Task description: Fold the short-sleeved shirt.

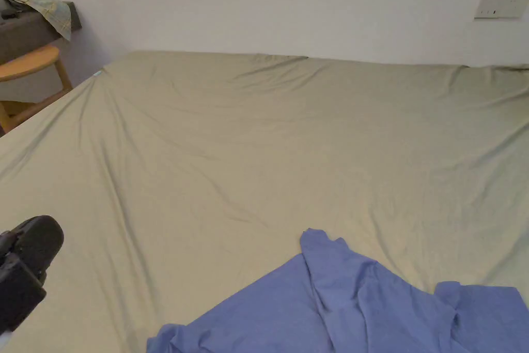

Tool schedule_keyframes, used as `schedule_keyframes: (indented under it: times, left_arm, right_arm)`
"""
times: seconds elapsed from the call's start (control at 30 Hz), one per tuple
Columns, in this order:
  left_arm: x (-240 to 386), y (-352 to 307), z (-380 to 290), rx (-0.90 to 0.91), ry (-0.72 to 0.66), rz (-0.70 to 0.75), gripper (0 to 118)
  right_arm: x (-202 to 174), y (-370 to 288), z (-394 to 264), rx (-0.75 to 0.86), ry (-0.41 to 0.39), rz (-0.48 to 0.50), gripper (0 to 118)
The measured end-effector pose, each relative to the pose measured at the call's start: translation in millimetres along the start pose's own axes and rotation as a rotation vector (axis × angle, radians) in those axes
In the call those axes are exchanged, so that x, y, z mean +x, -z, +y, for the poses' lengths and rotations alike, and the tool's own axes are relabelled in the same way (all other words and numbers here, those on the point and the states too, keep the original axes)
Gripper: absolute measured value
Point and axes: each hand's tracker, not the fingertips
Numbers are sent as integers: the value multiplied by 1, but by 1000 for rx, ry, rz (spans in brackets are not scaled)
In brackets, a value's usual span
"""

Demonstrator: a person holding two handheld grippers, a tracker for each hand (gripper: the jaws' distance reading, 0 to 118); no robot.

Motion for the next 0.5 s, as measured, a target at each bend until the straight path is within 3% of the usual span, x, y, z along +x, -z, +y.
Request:
schedule_keyframes:
  times: [0.03, 0.17, 0.23, 0.43, 0.47, 0.5]
  left_arm:
    - [-2, -1, -6, -31, -31, 32, 0]
    - [0, 22, -33, -192, 62, 43, 0]
    - [1, 32, -44, -272, 60, 35, 0]
    - [-16, 48, -58, -302, 30, 20, 0]
    - [-19, 56, -61, -309, 34, 22, 5]
    - [-25, 66, -65, -329, 24, 21, 33]
  right_arm:
    - [-3, 1, -10, -20, -16, -43, 0]
    - [7, -4, -22, -47, 34, 13, 0]
    - [9, -4, -26, -63, 15, 6, 0]
    - [16, 0, -26, -60, 12, 7, 0]
    - [19, 1, -26, -63, 16, 9, 0]
    - [21, 2, -29, -62, 24, 7, 0]
